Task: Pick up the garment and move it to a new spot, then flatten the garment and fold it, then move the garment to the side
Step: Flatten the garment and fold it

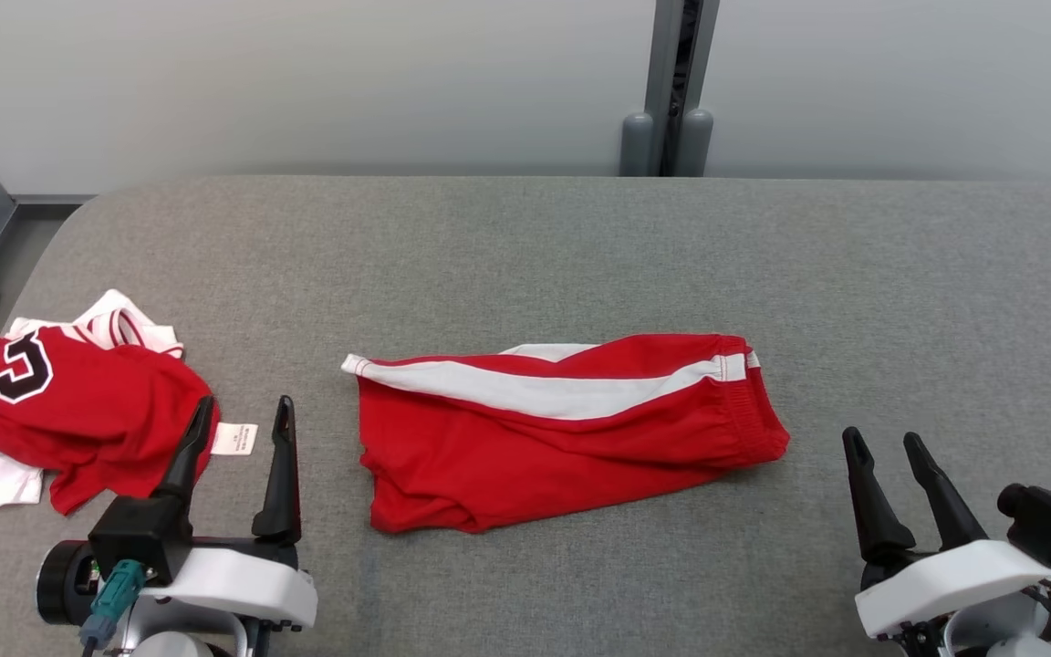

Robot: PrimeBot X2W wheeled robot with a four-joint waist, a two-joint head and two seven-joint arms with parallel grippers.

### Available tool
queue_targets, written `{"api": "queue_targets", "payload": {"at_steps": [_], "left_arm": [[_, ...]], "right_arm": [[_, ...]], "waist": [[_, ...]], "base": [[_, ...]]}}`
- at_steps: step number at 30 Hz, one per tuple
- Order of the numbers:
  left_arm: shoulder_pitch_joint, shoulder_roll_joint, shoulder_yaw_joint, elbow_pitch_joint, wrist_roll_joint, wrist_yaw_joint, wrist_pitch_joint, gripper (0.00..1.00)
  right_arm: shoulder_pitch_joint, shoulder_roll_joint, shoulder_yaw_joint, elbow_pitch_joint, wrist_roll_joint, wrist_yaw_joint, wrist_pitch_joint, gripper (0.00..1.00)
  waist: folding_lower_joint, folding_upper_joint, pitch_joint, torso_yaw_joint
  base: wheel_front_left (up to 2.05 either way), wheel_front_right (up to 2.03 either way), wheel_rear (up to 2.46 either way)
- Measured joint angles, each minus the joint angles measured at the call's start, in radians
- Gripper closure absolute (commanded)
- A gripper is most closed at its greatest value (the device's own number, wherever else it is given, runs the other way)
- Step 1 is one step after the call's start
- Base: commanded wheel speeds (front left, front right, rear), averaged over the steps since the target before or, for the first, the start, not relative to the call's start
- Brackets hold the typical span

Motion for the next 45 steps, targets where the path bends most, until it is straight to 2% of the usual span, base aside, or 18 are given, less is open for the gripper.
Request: {"api": "queue_targets", "payload": {"at_steps": [15, 25, 26, 28, 35, 37, 45], "left_arm": [[-0.118, -0.11, -0.039, 0.06, 0.06, -0.09, -0.001, 0.0], [-0.142, -0.167, -0.003, 0.096, 0.102, -0.143, -0.001, 0.0], [-0.142, -0.171, 0.002, 0.099, 0.109, -0.147, -0.001, 0.0], [-0.142, -0.181, 0.012, 0.103, 0.119, -0.157, -0.001, 0.0], [-0.142, -0.195, 0.038, 0.117, 0.143, -0.178, -0.001, 0.0], [-0.142, -0.199, 0.053, 0.119, 0.155, -0.188, -0.001, 0.0], [-0.14, -0.203, 0.086, 0.128, 0.181, -0.209, -0.001, 0.0]], "right_arm": [[-0.2, -0.096, 0.08, 0.241, 0.072, 0.0, 0.066, 0.0], [-0.262, -0.11, 0.125, 0.335, 0.174, 0.0, 0.162, 0.0], [-0.269, -0.111, 0.132, 0.335, 0.184, 0.0, 0.17, 0.56], [-0.278, -0.111, 0.136, 0.338, 0.205, 0.0, 0.171, 1.0], [-0.274, -0.095, 0.096, 0.328, 0.315, 0.0, 0.182, 1.0], [-0.24, -0.091, 0.064, 0.299, 0.37, 0.001, 0.19, 1.0], [-0.108, -0.083, -0.042, 0.194, 0.471, 0.001, 0.225, 1.0]], "waist": [[0.0, 0.0, 0.109, 0.112], [0.0, 0.0, 0.151, 0.139], [0.0, 0.0, 0.153, 0.138], [0.0, 0.0, 0.156, 0.135], [0.0, 0.0, 0.165, 0.119], [0.0, 0.0, 0.17, 0.106], [0.0, 0.0, 0.175, 0.06]], "base": [[0.0, 0.0, 0.0], [0.0, 0.0, 0.0], [0.0, 0.0, 0.0], [0.0, 0.0, 0.0], [0.0, 0.0, 0.0], [0.0, 0.0, 0.0], [0.0, 0.0, 0.0]]}}
